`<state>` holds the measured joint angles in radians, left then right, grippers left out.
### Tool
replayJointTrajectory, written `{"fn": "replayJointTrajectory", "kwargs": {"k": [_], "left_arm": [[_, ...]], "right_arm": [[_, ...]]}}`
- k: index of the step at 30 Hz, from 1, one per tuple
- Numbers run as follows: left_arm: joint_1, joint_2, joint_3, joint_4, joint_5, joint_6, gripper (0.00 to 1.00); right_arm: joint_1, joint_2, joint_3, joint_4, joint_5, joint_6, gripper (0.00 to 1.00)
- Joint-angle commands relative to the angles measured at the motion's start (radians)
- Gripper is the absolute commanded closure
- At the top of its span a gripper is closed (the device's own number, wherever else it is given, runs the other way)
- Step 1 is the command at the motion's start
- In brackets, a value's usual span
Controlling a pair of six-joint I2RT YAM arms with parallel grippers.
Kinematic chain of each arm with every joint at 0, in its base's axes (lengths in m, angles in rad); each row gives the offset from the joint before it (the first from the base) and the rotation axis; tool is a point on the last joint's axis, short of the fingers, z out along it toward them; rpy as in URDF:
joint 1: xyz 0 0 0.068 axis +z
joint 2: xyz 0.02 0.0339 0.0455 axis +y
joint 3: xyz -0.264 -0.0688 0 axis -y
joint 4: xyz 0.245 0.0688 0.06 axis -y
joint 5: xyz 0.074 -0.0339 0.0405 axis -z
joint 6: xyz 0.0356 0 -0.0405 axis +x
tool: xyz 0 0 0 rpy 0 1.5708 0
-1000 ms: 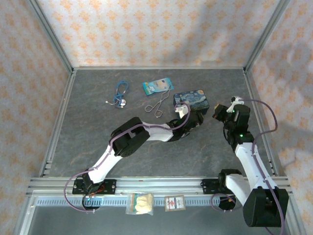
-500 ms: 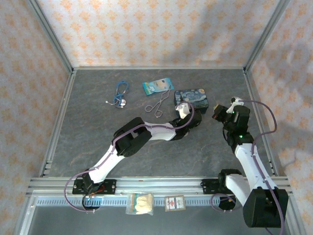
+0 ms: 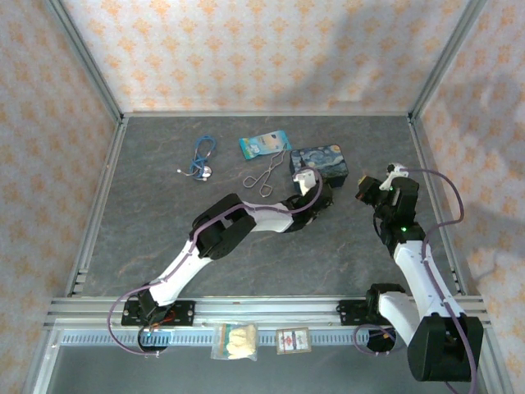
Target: Unlock the padlock with the key
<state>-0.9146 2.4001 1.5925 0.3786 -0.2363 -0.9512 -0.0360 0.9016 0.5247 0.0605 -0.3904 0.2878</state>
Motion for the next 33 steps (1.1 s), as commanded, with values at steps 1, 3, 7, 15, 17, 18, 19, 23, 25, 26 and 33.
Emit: {"fn": "replayJointTrajectory", "kwargs": {"k": [1, 3, 7, 15, 17, 18, 19, 23, 25, 26, 33], "left_arm": [[0.035, -0.029, -0.11, 0.025, 0.087, 0.016, 0.83], [0.046, -0.06, -0.166, 0.072, 0.121, -0.004, 0.87], [0.064, -0.12, -0.245, 0.143, 0.163, -0.033, 0.96], [0.125, -0.215, -0.346, 0.256, 0.325, -0.13, 1.0], [0.135, -0.232, -0.356, 0.28, 0.38, -0.144, 1.0], [0.137, -0.237, -0.361, 0.293, 0.4, -0.151, 1.0], [0.142, -0.241, -0.366, 0.313, 0.427, -0.164, 1.0], [0.148, -0.246, -0.385, 0.405, 0.508, -0.238, 1.0], [0.149, -0.247, -0.398, 0.451, 0.532, -0.282, 1.0], [0.148, -0.247, -0.403, 0.472, 0.541, -0.3, 1.0], [0.15, -0.256, -0.418, 0.554, 0.572, -0.382, 1.0]], "right_arm": [[-0.004, 0.014, -0.029, 0.053, -0.027, 0.014, 1.0], [-0.005, 0.027, -0.04, 0.069, -0.047, 0.023, 1.0], [-0.005, 0.052, -0.081, 0.116, -0.114, 0.043, 1.0], [-0.005, 0.097, -0.203, 0.31, -0.355, 0.112, 1.0], [-0.005, 0.114, -0.237, 0.374, -0.404, 0.132, 1.0], [-0.005, 0.121, -0.248, 0.4, -0.423, 0.141, 1.0], [-0.005, 0.13, -0.259, 0.426, -0.443, 0.149, 1.0], [-0.005, 0.167, -0.282, 0.502, -0.519, 0.165, 1.0], [-0.005, 0.19, -0.293, 0.532, -0.547, 0.171, 1.0], [-0.004, 0.201, -0.299, 0.546, -0.556, 0.173, 1.0], [-0.004, 0.33, -0.328, 0.683, -0.62, 0.228, 1.0]]}}
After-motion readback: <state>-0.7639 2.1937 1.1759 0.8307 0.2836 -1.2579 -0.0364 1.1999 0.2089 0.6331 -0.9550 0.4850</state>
